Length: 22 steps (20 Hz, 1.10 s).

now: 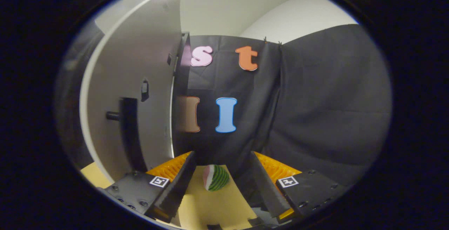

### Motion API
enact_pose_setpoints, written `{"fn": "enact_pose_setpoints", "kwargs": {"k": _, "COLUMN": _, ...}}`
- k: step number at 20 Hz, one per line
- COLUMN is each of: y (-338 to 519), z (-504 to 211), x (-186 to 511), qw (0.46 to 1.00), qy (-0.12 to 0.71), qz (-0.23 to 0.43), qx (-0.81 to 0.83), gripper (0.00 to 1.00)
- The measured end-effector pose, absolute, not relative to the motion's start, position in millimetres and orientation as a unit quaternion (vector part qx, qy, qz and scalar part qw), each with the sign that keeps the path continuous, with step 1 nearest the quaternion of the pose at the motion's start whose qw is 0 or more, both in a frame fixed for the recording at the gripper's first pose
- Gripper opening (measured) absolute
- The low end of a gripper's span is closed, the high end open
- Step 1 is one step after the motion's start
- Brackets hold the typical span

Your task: Open the shoe cabinet door, grab the shoes and put them into the shoe cabinet, then close the shoe cabinet door.

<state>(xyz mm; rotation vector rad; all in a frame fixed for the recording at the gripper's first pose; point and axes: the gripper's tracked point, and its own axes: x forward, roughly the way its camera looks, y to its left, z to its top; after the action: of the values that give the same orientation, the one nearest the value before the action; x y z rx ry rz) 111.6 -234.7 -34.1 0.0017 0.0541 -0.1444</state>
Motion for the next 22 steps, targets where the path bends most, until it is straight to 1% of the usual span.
{"fn": "enact_pose_setpoints", "kwargs": {"k": 4, "y": -213, "z": -42, "x": 140, "qw": 0.999, "qy": 0.03, "qz": -0.038, "qx": 0.007, "gripper": 0.95}}
{"fn": "enact_pose_setpoints", "kwargs": {"k": 8, "y": -198, "z": -47, "x": 143, "qw": 0.999, "qy": 0.04, "qz": -0.022, "qx": 0.015, "gripper": 0.91}}
{"fn": "enact_pose_setpoints", "kwargs": {"k": 12, "y": -161, "z": -43, "x": 138, "qw": 0.999, "qy": 0.038, "qz": -0.027, "qx": 0.004, "gripper": 0.89}}
{"fn": "enact_pose_setpoints", "kwargs": {"k": 17, "y": -76, "z": -40, "x": 136, "qw": 1.0, "qy": 0.02, "qz": -0.02, "qx": 0.012, "gripper": 0.89}}
{"fn": "enact_pose_setpoints", "kwargs": {"k": 20, "y": -2, "z": -42, "x": 146, "qw": 1.0, "qy": 0.014, "qz": 0.02, "qx": 0.01, "gripper": 0.9}}
{"fn": "enact_pose_setpoints", "kwargs": {"k": 22, "y": 33, "z": -38, "x": 152, "qw": 1.0, "qy": 0.004, "qz": 0.03, "qx": -0.007, "gripper": 0.92}}
